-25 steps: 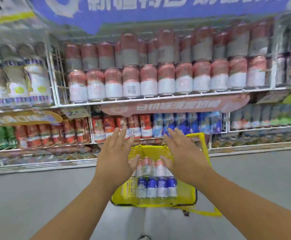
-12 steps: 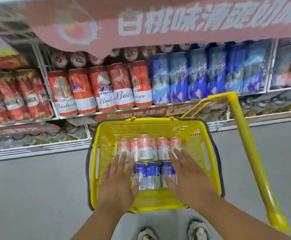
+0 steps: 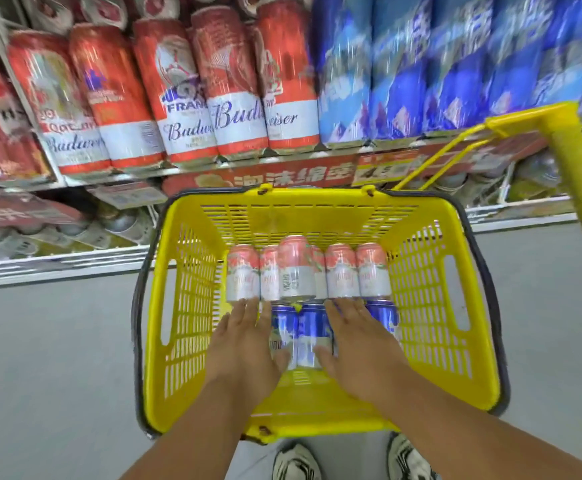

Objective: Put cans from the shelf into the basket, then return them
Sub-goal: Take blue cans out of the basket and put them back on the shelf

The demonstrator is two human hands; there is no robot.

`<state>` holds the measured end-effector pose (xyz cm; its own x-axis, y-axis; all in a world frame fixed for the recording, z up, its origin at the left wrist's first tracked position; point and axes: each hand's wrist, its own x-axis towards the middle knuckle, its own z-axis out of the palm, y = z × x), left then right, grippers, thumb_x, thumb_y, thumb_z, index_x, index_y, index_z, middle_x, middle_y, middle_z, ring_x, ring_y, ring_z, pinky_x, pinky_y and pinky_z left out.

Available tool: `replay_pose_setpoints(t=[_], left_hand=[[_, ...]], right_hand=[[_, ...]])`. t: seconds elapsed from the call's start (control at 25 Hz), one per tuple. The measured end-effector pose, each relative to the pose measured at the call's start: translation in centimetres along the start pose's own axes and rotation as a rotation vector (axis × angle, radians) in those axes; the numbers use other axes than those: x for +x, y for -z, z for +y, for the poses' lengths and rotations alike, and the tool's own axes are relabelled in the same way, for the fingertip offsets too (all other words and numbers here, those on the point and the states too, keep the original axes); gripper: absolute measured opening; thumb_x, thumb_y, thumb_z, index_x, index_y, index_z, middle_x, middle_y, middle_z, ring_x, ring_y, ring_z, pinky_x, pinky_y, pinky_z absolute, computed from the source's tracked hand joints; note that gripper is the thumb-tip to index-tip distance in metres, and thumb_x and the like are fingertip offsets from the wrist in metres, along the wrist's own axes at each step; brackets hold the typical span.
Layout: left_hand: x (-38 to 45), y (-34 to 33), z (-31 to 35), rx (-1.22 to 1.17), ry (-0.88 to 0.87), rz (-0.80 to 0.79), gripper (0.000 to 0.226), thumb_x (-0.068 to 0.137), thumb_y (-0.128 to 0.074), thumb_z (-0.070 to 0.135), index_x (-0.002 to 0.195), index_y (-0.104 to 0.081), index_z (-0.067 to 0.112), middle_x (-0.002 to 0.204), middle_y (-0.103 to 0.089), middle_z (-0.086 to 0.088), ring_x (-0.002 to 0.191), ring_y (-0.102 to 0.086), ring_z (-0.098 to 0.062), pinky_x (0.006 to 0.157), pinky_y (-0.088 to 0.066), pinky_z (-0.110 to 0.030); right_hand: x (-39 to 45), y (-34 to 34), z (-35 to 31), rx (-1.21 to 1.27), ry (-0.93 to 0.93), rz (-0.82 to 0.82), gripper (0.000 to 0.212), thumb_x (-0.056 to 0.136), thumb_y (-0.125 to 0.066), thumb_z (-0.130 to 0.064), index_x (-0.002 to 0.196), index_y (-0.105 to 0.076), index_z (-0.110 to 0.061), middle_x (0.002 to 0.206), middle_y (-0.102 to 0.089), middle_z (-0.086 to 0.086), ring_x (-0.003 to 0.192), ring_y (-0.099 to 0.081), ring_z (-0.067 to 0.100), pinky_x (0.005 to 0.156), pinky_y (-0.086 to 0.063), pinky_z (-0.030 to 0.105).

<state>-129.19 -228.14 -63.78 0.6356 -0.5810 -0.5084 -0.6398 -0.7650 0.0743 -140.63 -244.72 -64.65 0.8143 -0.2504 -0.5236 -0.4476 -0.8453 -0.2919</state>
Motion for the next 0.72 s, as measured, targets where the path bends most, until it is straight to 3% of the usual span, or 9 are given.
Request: replay_pose_setpoints(t=[0.08,0.2,0.36,0.48,0.6,0.72], left_hand=[[0.6,-0.6,-0.1,0.011,0.027,0.007,0.081,0.093,-0.041,0.066,0.159,-0.025,0.022,0.162,-0.031,-0.001,0.152,-0.021,-0.023,0.121,-0.022,-0.037],[1.5,-1.4,0.2,-0.017,0.051,-0.007,0.061,0.088,-0.049,0.068,0.133,-0.051,0.027,0.129,-0.058,0.006,0.125,-0.050,-0.018,0.098,-0.042,-0.033],[3.6,-2.8,0.5,-0.218,0.174,-0.103,0.048,0.080,-0.059,0.070,0.100,-0.062,0.027,0.103,-0.065,0.005,0.104,-0.061,-0.018,0.080,-0.053,-0.032],[5.3,-3.8,0.3,-0.561,0.312,-0.154,0.045,0.074,-0.071,0.064,0.064,-0.056,0.022,0.065,-0.066,0.009,0.067,-0.064,-0.010,0.063,-0.056,-0.027],[5.9,-4.3,0.5,-0.725,0.341,-0.272,0.048,0.072,-0.083,0.054,0.056,-0.051,0.021,0.043,-0.053,0.012,0.042,-0.050,-0.001,0.048,-0.039,-0.019],[6.3,-4.4,0.3,-0.756,0.426,-0.267,0.052,0.067,-0.089,0.047,0.054,-0.048,0.018,0.046,-0.050,0.008,0.043,-0.048,-0.008,0.047,-0.039,-0.019]], right_hand=[[1.0,-0.5,-0.1,0.019,-0.029,-0.011,0.078,0.097,-0.039,-0.057,0.158,-0.013,-0.016,0.164,-0.017,0.006,0.149,-0.018,0.026,0.117,-0.029,0.039],[2.7,-1.7,-0.2,0.144,-0.124,-0.045,0.080,0.095,-0.046,-0.056,0.157,-0.019,-0.013,0.162,-0.020,0.006,0.146,-0.027,0.023,0.113,-0.037,0.038],[5.0,-3.4,-0.8,0.293,-0.302,-0.059,0.077,0.091,-0.056,-0.057,0.148,-0.035,-0.010,0.157,-0.024,0.008,0.125,-0.054,0.025,0.094,-0.052,0.039],[6.5,-3.5,-1.6,0.335,-0.427,-0.076,0.071,0.085,-0.062,-0.063,0.129,-0.053,-0.008,0.149,-0.029,0.008,0.107,-0.063,0.028,0.075,-0.053,0.036],[7.7,-2.8,-2.2,0.237,-0.510,-0.129,0.071,0.080,-0.062,-0.071,0.115,-0.062,-0.009,0.140,-0.036,0.005,0.097,-0.065,0.027,0.063,-0.046,0.033],[8.3,-2.6,-2.5,0.264,-0.572,-0.120,0.076,0.074,-0.069,-0.070,0.119,-0.061,-0.010,0.139,-0.036,0.006,0.100,-0.065,0.027,0.072,-0.051,0.034]])
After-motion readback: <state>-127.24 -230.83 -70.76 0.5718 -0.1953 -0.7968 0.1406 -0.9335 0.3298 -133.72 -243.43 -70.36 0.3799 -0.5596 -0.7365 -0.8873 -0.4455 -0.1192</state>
